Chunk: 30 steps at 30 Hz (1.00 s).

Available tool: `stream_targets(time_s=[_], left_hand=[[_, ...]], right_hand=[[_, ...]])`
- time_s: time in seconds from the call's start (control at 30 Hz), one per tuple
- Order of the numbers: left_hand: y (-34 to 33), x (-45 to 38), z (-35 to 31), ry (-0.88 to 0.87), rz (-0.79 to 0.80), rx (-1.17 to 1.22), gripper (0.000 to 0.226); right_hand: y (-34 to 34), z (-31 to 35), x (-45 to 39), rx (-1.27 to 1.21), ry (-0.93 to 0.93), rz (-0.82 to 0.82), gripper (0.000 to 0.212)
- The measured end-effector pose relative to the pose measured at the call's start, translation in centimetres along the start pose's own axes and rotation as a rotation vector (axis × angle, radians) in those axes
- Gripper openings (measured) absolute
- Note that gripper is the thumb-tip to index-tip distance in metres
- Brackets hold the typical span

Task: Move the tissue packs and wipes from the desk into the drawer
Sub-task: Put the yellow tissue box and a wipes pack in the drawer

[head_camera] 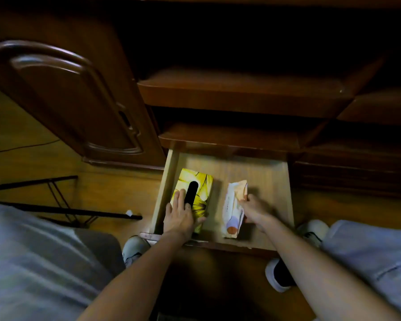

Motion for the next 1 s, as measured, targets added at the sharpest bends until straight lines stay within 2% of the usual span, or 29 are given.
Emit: stream_targets(time_s=[0.23, 0.37, 0.47, 0.57, 0.7, 0.77, 0.83, 0.9, 1.0], left_hand=[[1.5, -0.2, -0.5, -0.005, -0.001, -0.056, 0.072], [2.4, 0.2, 0.0, -0.036, 0.039, -0.112, 0.072], [2.8, 0.0, 0.3, -0.061, 0.013, -0.181, 0.075], [2.6, -0.3, 0.8, -0.062, -0.047, -0.211, 0.081], [1.5, 0.2, 2.2, -0.032, -0.017, -0.230, 0.089], [0.8, 0.6, 2.4, -0.019, 0.037, -0.205, 0.089], [0.5, 0.9, 2.6, -0.004, 0.060, -0.213, 0.089], [0.7, 1.1, 2.7, -0.019, 0.022, -0.279, 0.093], [1.4, 1.5, 2.0, -0.076, -0.094, -0.346, 0.103]], right_hand=[[0.3, -1.1, -0.2, 0.143, -0.032, -0.064, 0.055], [1.2, -1.4, 0.7, 0.359, -0.007, -0.176, 0.037], [1.7, -2.0, 0.5, 0.331, -0.016, -0.244, 0.038], [1.2, -2.1, 0.2, 0.236, -0.043, -0.210, 0.051], [-1.4, -2.4, 0.6, 0.325, -0.034, -0.070, 0.060], [-2.5, -3.0, 1.0, 0.386, -0.049, -0.014, 0.058], [-3.5, -3.5, 1.2, 0.413, -0.033, 0.045, 0.047], [-4.0, -3.4, 1.4, 0.450, -0.001, 0.043, 0.042], [-3.5, -2.5, 0.9, 0.488, 0.050, -0.081, 0.050]])
Point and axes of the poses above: each hand's wrist, its own x-axis away from the middle knuckle, its own y-axis out of the back of the hand, z = x × y, the point moved 4 cm from there along -x, towards the middle knuckle, and after that the axes turned 1 degree about y, right-handed, at the moved point
